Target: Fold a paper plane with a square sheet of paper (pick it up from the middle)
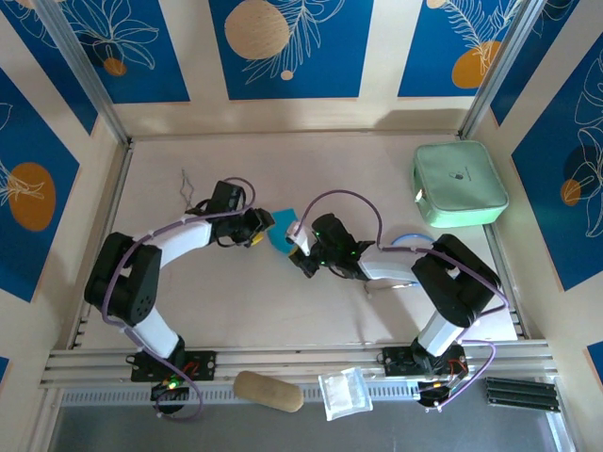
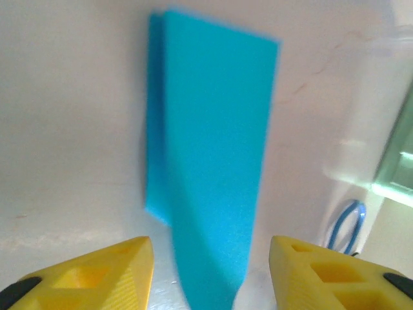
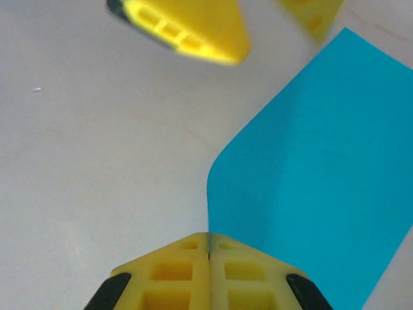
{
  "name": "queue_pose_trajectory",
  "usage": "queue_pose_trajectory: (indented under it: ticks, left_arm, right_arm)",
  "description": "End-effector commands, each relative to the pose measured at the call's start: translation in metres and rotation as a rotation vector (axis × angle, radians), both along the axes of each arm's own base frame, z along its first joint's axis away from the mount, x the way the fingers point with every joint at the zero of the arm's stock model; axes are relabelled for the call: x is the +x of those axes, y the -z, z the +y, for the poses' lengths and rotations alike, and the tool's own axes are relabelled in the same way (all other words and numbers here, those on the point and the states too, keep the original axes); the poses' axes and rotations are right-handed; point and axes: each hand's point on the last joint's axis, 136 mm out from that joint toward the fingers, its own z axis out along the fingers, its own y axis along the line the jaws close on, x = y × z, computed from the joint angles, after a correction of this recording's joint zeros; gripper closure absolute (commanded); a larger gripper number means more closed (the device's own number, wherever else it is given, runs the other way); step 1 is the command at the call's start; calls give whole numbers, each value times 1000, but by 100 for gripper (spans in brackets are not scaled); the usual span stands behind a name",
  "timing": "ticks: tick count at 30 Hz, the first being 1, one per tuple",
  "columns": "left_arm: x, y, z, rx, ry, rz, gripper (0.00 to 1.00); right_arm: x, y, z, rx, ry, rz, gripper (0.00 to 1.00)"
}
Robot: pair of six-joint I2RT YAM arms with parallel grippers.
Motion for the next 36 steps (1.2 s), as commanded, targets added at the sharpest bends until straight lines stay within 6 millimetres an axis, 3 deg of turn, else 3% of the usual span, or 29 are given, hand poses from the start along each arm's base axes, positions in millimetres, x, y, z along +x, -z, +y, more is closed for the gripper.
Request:
queue_pose_trajectory:
  ticks: [1,6,13,23,36]
  left_arm:
    - [10,-15,-5,7,36,-65,51]
    - [11,2,-27,18,104,-20,59]
    - [15,24,-43,80,185,33,67]
    - [7,54,-41,228,273,118,76]
    - [-1,76,-36,288,307,171,91]
  right_arm:
    - [-15,-20,10,95,-37,128,100]
    - [-23,-21,15,134,-63,206,100]
    - [-23,-19,16,142,-61,256,100]
    - [-14,-12,17,145,-22,332,100]
    - [8,3,6,130,95,407,100]
